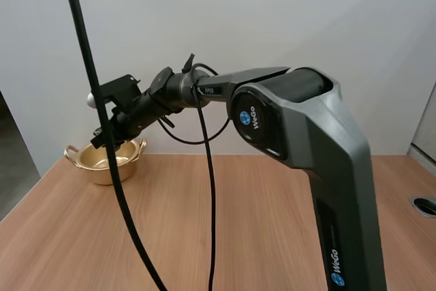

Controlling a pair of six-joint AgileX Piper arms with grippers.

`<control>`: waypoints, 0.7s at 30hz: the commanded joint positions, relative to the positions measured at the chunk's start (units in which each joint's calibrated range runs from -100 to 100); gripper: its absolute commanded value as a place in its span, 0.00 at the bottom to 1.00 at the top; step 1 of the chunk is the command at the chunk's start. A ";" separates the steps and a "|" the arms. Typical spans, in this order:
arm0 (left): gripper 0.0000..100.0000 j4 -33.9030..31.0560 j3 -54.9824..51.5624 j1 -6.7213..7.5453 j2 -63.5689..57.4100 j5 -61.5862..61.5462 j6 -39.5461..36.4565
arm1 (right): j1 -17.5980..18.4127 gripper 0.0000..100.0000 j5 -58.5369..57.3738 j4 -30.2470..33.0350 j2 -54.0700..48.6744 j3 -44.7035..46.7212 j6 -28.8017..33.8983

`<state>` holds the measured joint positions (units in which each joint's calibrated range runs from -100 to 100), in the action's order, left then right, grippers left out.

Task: Open the pot, put the car inside, and close it

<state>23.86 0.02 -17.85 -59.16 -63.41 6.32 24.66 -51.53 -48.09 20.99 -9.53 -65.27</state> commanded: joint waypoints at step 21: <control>0.00 -3.85 -0.07 0.01 -0.04 -6.64 0.04 | 0.37 0.00 11.22 -0.07 20.23 -14.60 -3.73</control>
<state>20.04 0.02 -17.85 -59.16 -69.86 6.32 24.96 -40.88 -48.17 41.20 -24.07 -68.74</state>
